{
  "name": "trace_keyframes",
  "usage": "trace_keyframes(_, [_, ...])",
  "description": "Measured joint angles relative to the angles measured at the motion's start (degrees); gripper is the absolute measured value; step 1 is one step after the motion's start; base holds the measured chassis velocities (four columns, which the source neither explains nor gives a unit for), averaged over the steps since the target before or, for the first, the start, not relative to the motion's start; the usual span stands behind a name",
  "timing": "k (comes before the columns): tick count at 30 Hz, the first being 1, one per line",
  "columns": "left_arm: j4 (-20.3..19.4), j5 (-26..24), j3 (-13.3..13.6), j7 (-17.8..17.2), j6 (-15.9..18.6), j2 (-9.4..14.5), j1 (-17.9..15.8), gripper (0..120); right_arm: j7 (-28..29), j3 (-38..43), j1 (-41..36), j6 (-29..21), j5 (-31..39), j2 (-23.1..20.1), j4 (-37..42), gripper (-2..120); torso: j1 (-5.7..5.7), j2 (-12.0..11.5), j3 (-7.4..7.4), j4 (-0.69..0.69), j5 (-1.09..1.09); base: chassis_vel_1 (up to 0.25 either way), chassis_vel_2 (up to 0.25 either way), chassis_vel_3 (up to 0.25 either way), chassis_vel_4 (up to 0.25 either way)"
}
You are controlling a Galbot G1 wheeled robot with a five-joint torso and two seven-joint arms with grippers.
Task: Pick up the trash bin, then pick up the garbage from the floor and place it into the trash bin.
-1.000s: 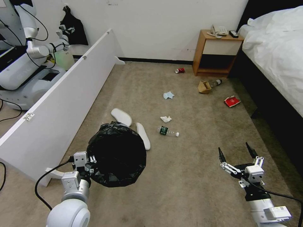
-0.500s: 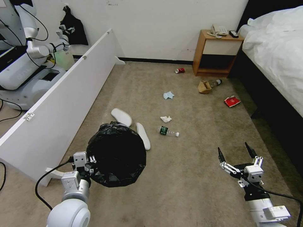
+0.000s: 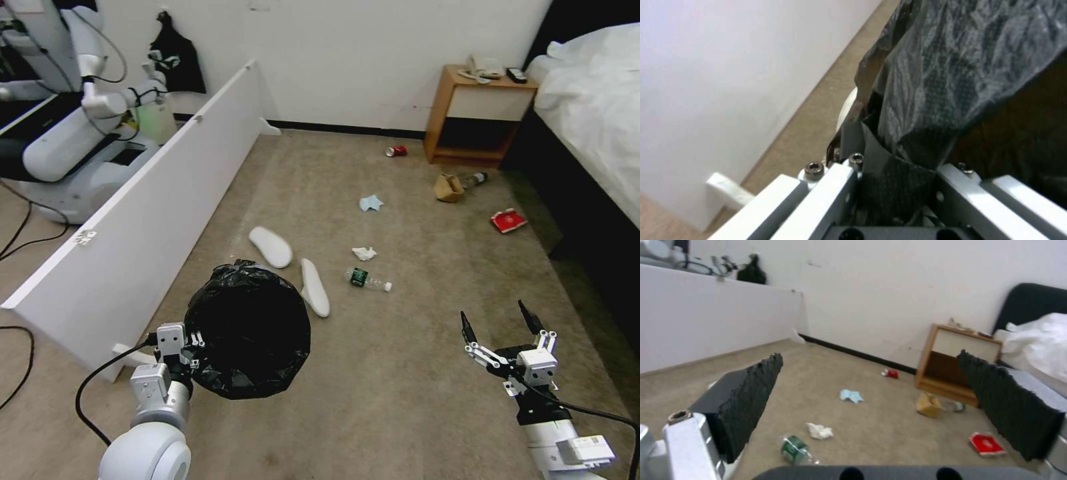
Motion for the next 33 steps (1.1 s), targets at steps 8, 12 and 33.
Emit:
trace_keyframes(8, [0.21, 0.44, 0.02, 0.00, -0.47, -0.14, -0.07, 1, -0.05, 0.00, 0.10, 0.06, -0.02, 0.01, 0.01, 100, 0.00, 0.00, 0.00, -0.01, 0.00, 0.039, 0.040, 0.044, 0.043])
trace_keyframes(12, [0.33, 0.56, -0.03, -0.03, -0.75, -0.14, -0.13, 1, -0.05, -0.02, 0.15, 0.08, -0.01, -0.04, -0.09, 100, 0.00, 0.00, 0.00, -0.02, 0.00, 0.000, 0.000, 0.000, 0.000])
trace_keyframes(33, [1.48, 1.21, 0.15, -0.45, -0.94, -0.36, -0.73, 1, -0.05, -0.09, 0.31, -0.05, 0.04, -0.02, -0.47, 100, 0.00, 0.00, 0.00, -0.02, 0.00, 0.000, 0.000, 0.000, 0.000])
